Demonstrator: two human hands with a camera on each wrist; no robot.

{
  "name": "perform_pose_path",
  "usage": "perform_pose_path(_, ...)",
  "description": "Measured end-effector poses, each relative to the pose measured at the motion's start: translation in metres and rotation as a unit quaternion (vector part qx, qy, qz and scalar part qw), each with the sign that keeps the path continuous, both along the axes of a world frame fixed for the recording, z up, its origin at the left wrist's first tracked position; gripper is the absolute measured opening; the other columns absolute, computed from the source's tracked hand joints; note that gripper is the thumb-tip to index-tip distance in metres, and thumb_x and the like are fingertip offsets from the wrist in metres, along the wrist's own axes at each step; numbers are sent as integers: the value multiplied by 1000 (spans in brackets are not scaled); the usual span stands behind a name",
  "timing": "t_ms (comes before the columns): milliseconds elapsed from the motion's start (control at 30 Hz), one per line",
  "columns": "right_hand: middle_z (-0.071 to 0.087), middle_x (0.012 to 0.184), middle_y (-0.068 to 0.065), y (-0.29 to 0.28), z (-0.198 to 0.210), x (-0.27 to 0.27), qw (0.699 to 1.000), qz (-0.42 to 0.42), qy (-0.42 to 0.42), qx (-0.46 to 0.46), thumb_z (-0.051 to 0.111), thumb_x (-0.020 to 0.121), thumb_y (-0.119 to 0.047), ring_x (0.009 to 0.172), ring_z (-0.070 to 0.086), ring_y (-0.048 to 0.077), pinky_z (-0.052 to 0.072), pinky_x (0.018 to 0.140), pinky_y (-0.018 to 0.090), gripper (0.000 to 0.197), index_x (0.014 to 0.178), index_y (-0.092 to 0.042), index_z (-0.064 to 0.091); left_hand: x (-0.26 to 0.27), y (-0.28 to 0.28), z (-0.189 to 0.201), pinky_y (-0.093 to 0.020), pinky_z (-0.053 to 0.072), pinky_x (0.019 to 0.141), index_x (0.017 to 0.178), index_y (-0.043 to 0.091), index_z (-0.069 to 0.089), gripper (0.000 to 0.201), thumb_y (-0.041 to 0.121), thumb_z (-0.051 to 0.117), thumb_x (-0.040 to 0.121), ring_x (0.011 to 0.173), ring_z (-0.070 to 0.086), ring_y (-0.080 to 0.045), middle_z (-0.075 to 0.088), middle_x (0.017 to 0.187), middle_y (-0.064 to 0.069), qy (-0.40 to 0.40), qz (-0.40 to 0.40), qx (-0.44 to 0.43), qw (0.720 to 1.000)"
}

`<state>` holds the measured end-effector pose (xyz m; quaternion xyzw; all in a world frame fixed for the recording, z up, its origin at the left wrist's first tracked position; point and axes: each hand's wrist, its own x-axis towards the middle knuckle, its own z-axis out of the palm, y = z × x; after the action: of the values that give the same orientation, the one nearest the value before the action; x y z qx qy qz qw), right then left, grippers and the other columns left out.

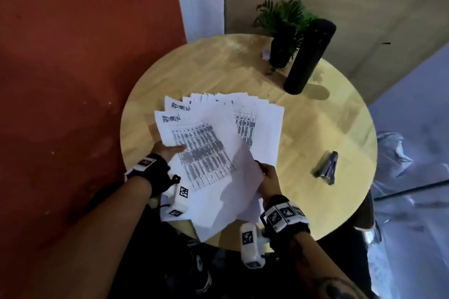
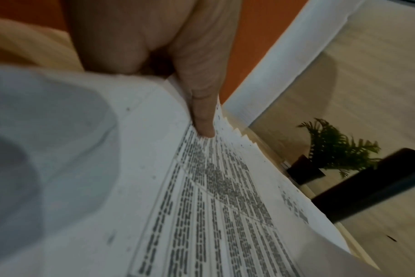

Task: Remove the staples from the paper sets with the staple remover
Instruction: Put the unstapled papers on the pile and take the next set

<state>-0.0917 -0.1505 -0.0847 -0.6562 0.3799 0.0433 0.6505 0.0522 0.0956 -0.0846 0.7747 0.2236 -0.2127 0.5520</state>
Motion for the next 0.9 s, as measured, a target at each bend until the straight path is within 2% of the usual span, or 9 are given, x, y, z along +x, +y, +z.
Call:
perform_pose_path(67, 60, 94, 8, -8, -12, 0, 1000, -1, 1, -12, 62, 61, -45, 82, 50, 16, 45, 72, 31, 53, 99, -8, 58, 2, -16, -6, -40, 46, 87, 134, 5, 48, 75, 25, 82, 70, 116, 55, -34, 57, 131, -12, 5, -10, -10, 1000)
perform_pose_path(167, 60, 93, 11, -25, -10, -3, 999, -6, 2, -38, 59, 54, -46, 80, 49, 16, 41, 71, 30, 60, 98, -6, 56, -3, -43, -6, -37, 45, 79, 135, 6, 46, 74, 26, 81, 73, 116, 53, -34, 56, 130, -10, 17, -31, -8, 999)
perform_pose_path(233, 55, 82, 11, -34, -6, -6, 999, -6, 4, -38, 59, 55, -39, 79, 43, 20, 38, 69, 29, 46, 86, -7, 51, -2, -51, 0, -36, 46, 72, 137, 5, 43, 85, 30, 84, 68, 115, 54, -36, 53, 135, -14, 31, -55, 0, 998)
perform_pose_path(300, 51, 77, 6, -37, 0, -7, 999, -13, -13, -44, 69, 62, -36, 81, 43, 20, 41, 70, 33, 39, 84, -11, 48, 10, -43, 11, -34, 45, 75, 137, 2, 43, 85, 27, 85, 67, 117, 53, -35, 51, 138, -15, 19, -74, 36, 996)
perform_pose_path(400, 57, 97, 10, -33, 12, -4, 996, 11, -46, -71, 67, 85, -18, 91, 53, 21, 44, 87, 39, 23, 99, -9, 50, 42, -10, 43, -34, 46, 71, 132, 0, 48, 76, 26, 83, 69, 107, 59, -35, 56, 130, -17, -12, -98, 125, 987)
perform_pose_path(600, 47, 84, 29, -23, 17, 4, 993, 80, -56, -66, 58, 89, -4, 90, 50, 25, 43, 80, 42, 23, 101, 14, 50, 78, 63, 88, -34, 43, 61, 110, 0, 55, 63, 45, 77, 72, 66, 54, -31, 63, 89, -24, -53, -77, 268, 959)
perform_pose_path(733, 46, 78, 39, -25, 16, 5, 994, 75, -64, -56, 56, 90, -3, 82, 46, 24, 41, 71, 41, 19, 83, 14, 51, 81, 76, 61, -44, 46, 92, 136, 5, 46, 106, 71, 73, 58, 106, 57, -38, 53, 133, -21, -36, -97, 275, 956)
perform_pose_path(800, 49, 72, 19, -26, 13, 6, 992, 85, -58, -70, 56, 90, -4, 79, 48, 23, 42, 71, 42, 23, 70, -12, 48, 80, 76, 42, -39, 41, 97, 144, 2, 30, 103, 47, 80, 66, 122, 48, -37, 36, 147, -16, 14, -119, 300, 946)
perform_pose_path(900, 49, 74, 13, -28, 6, 6, 988, 99, -71, -91, 58, 90, -6, 75, 46, 21, 41, 68, 39, 29, 68, -17, 44, 76, 76, 21, -45, 31, 110, 149, 2, 13, 124, 28, 90, 56, 139, 29, -35, 22, 155, -17, 61, -126, 311, 940)
